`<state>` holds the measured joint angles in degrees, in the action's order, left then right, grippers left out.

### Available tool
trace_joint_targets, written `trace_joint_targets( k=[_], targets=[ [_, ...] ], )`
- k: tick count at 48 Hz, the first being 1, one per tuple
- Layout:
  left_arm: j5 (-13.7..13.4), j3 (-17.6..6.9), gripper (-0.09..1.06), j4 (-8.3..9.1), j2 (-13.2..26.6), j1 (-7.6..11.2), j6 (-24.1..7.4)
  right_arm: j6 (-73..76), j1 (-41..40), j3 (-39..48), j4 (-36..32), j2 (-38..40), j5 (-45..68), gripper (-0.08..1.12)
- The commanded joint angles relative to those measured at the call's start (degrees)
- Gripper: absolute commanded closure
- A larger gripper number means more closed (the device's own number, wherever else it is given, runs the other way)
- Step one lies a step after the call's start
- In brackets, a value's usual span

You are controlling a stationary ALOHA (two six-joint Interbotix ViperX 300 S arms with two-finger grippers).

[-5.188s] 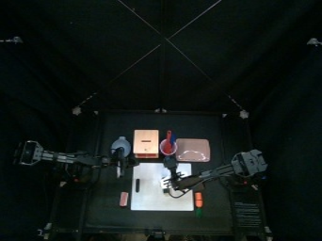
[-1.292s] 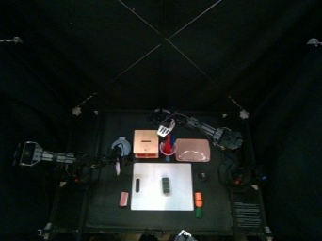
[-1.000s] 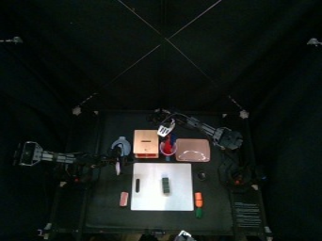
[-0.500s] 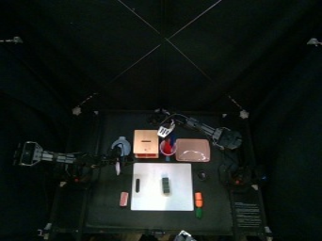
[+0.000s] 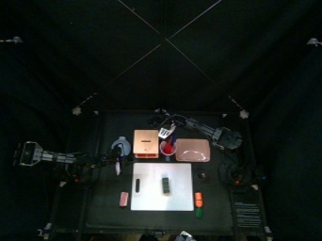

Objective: Place sushi on board then cut the sushi with the knife then place the pieces on the plate
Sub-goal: Pick knife at handle with right hand

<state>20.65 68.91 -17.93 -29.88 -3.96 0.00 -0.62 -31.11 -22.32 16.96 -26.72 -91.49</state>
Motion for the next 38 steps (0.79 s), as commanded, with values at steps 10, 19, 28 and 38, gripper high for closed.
trace_joint_targets(
  k=[10,19,28,38],
  targets=[
    [0.26,-0.70,1.00,-0.09,-0.09,-0.18,0.00,-0.09,0.09,0.79,0.18,2.37,0.00,0.41],
    [0.26,-0.70,1.00,-0.18,-0.09,-0.18,0.00,0.00,0.26,3.08,0.18,3.87,-0.09,0.41],
    [0.26,-0.62,1.00,-0.18,-0.09,-0.18,0.00,0.09,0.70,5.98,0.18,5.89,-0.09,0.41],
    [0.35,-0.53,1.00,-0.18,-0.09,-0.44,0.00,0.00,0.70,9.23,0.18,7.91,-0.09,0.41]
  ],
)
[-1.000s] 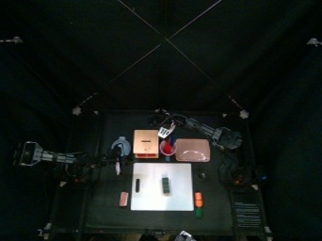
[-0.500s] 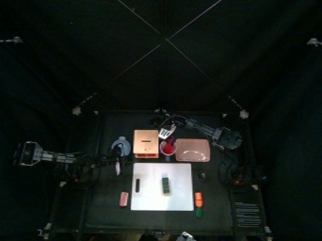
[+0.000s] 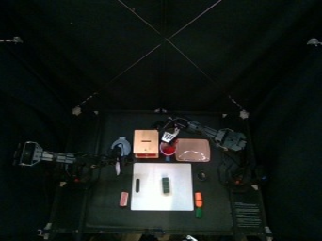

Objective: Place sushi on board then cut the sushi with the knife then place the pieces on the plate
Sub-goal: Pick knife at handle with right hand

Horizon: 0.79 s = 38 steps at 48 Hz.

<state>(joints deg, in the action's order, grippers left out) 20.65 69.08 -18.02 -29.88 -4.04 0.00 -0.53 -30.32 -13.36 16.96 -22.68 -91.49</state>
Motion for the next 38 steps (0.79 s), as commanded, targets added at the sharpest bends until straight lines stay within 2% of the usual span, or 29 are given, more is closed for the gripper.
trace_joint_targets(
  k=[1,15,22,38],
  targets=[
    [0.26,-0.70,1.00,-0.09,-0.09,-0.26,0.00,-0.09,-0.09,0.53,0.09,4.04,-0.09,0.41],
    [0.26,-0.70,1.00,-0.09,-0.09,-0.44,0.00,-0.18,0.09,0.53,-2.46,4.04,0.18,0.42],
    [0.26,-0.70,1.00,-0.79,-0.09,-0.35,0.00,-0.18,-0.09,0.00,-2.90,4.04,0.18,0.45],
    [0.26,-0.70,1.00,-0.88,-0.09,-0.53,-0.09,-0.18,0.09,-0.97,-2.55,4.31,0.09,0.68]
  ],
)
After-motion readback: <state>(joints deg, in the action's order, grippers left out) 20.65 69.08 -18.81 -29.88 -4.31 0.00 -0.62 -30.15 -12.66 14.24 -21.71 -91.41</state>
